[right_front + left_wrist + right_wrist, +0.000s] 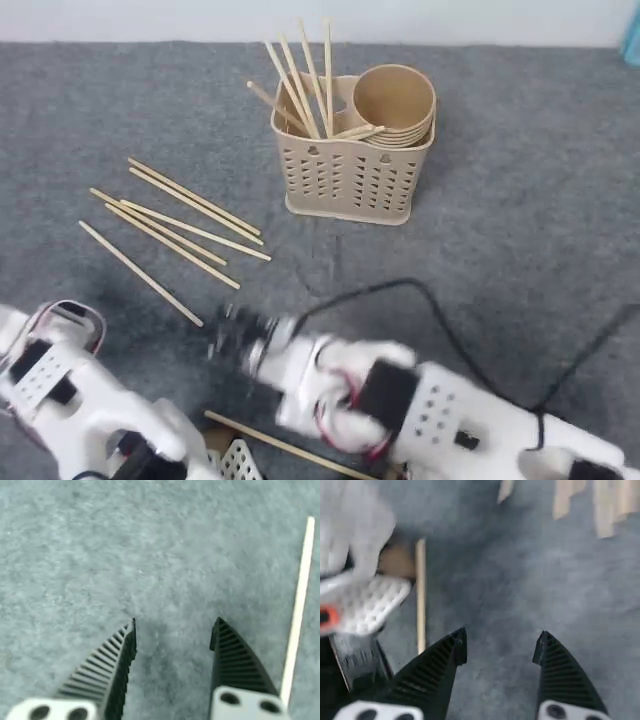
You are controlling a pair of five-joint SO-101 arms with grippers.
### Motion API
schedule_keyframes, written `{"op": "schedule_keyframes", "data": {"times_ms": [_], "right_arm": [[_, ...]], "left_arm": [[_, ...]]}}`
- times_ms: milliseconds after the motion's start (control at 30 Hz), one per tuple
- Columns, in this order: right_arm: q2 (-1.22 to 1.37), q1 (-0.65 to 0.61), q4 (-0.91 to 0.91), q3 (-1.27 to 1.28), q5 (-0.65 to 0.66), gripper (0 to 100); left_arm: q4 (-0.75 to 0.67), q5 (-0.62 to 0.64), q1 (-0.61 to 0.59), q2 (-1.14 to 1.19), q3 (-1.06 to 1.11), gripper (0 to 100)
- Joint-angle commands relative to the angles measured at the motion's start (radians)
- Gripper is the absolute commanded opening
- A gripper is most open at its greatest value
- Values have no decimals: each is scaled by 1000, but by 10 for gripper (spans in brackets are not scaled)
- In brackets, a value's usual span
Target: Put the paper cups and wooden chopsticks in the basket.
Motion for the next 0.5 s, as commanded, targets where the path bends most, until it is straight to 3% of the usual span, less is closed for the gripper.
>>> {"op": "schedule_keyframes", "data": {"times_ms": [0, 233, 467], "right_arm": [[-27, -81, -145, 137, 28, 226], [-25, -196, -292, 258, 25, 226], [-25, -260, -414, 311, -97, 226]], "left_arm": [[-63, 68, -9, 11, -36, 228], [-107, 129, -51, 284, -173, 228], [121, 135, -81, 601, -472, 228]]}}
